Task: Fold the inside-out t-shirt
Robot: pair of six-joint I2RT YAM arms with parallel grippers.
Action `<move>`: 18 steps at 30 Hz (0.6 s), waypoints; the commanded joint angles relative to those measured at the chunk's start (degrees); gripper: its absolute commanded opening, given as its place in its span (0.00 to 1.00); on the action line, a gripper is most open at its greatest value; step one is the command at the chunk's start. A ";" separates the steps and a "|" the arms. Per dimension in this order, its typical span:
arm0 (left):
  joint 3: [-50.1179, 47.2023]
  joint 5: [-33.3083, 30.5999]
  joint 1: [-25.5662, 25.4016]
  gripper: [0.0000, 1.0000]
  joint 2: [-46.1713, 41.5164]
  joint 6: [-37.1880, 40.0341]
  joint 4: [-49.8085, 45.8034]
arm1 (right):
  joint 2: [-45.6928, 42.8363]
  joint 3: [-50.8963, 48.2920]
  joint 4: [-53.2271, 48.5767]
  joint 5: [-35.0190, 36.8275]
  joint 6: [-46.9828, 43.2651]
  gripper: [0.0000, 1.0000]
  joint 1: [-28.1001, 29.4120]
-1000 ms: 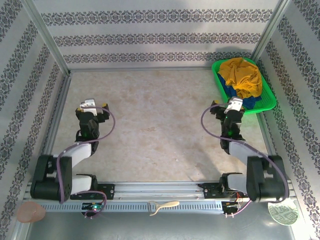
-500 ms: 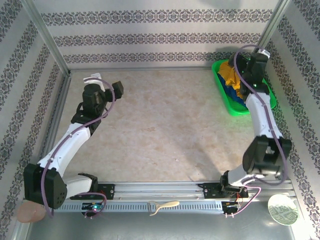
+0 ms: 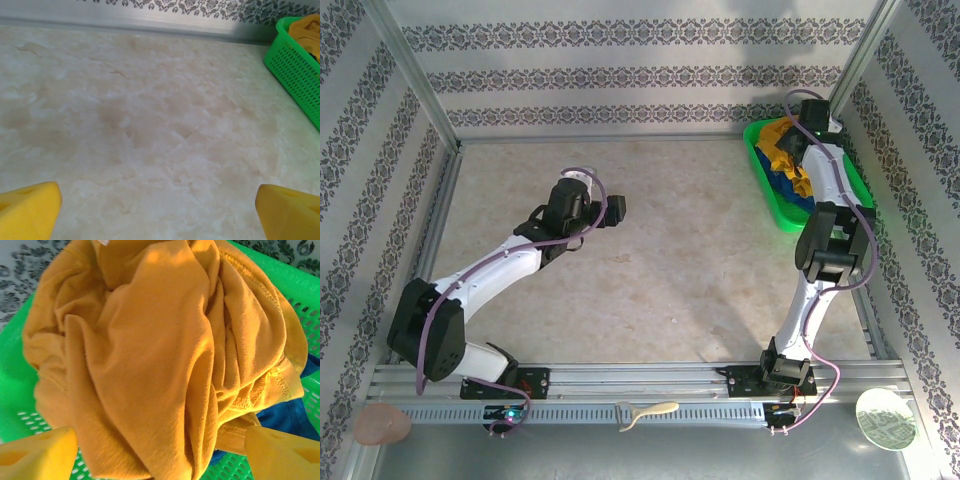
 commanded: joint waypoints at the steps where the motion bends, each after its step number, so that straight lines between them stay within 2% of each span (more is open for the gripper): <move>1: 1.41 1.32 -0.97 0.99 0.18 -1.73 0.21 | 2.45 3.49 -4.45 3.44 2.82 0.82 -0.20; 2: 1.29 1.32 -0.94 0.99 -0.05 -1.78 0.28 | 3.16 3.78 -4.30 3.09 2.78 0.78 -0.18; 3: 1.07 1.33 -0.94 0.99 -0.17 -1.71 0.41 | 3.65 4.12 -3.65 1.93 2.26 0.69 -0.28; 5: 0.85 0.98 -0.94 0.99 -0.66 -1.44 0.17 | 4.48 4.82 -1.77 -2.65 0.43 0.33 -0.47; 6: 0.71 0.83 -0.94 0.99 -1.03 -1.19 -0.07 | 4.21 5.06 -0.45 -5.56 -0.94 0.11 -0.55; 7: 0.55 0.63 -1.01 0.99 -1.30 -0.93 -0.25 | 3.47 5.22 0.15 -7.94 -2.11 0.00 -0.41; 12: -0.34 -0.34 -0.98 0.99 -2.39 -2.00 0.14 | -8.90 -1.09 8.54 -15.01 -4.01 0.00 2.14; 18: 2.44 -0.79 -0.85 0.99 -1.52 -5.58 -0.73 | -25.79 -3.10 12.62 -18.26 -5.58 0.00 10.82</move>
